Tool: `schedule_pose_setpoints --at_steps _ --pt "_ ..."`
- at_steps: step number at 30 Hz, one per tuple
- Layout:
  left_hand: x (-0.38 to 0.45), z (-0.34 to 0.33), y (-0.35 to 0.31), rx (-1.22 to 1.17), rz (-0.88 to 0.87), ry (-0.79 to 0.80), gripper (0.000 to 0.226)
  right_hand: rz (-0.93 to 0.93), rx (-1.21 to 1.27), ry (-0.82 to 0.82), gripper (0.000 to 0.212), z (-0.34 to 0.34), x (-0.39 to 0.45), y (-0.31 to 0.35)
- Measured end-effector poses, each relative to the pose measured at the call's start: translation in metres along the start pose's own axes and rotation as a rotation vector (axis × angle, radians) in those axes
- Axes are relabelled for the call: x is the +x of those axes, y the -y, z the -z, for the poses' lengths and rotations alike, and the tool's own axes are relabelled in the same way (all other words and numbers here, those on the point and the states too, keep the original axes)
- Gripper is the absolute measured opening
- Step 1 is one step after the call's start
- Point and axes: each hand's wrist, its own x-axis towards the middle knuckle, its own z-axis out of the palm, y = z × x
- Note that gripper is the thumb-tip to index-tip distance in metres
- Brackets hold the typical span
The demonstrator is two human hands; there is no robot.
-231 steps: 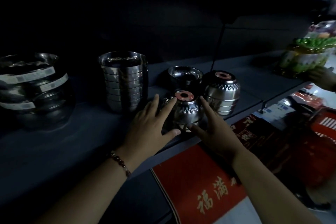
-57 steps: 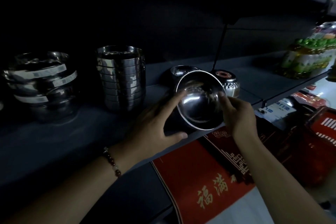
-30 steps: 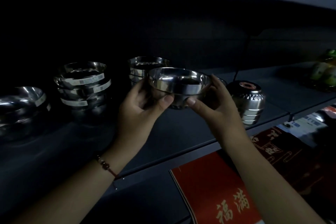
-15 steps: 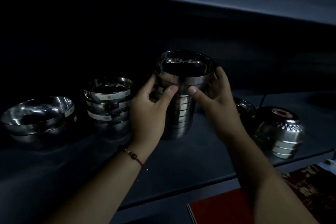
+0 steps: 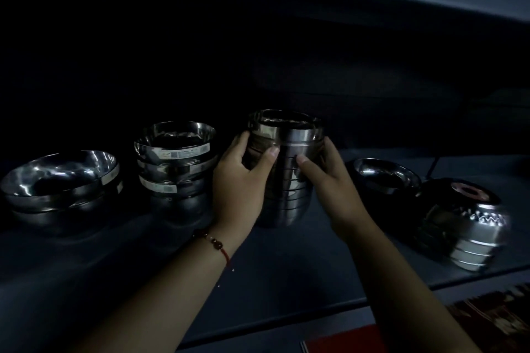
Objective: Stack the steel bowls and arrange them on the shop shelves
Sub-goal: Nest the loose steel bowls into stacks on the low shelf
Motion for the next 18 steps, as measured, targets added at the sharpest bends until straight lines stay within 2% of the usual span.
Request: schedule_pose_setpoints --at_steps 3,6,9,11,14,16,18 --pt "-0.001 0.002 0.004 0.025 -0.004 0.026 0.055 0.003 -0.01 0.017 0.046 -0.003 -0.006 -0.001" --pt "-0.005 0.005 0.003 0.076 -0.022 0.049 0.058 -0.002 -0.037 0.028 0.04 -0.002 -0.006 0.004" --pt "-0.015 0.014 0.004 0.257 -0.106 0.042 0.056 0.015 -0.117 0.046 0.038 0.003 -0.012 0.01" --pt "-0.024 0.018 0.001 0.389 -0.207 0.046 0.048 0.011 -0.328 0.039 0.054 0.013 -0.024 0.015" --pt "-0.038 0.012 -0.01 0.536 -0.39 0.126 0.044 -0.06 -0.881 0.093 0.083 0.036 -0.043 0.017" --pt "-0.051 -0.002 -0.012 0.606 -0.463 0.252 0.05 -0.06 -1.107 0.125 0.083 0.052 -0.058 0.018" --pt "-0.065 -0.018 -0.012 0.678 -0.468 0.405 0.055 -0.06 -1.192 0.126 0.081 0.067 -0.076 0.017"
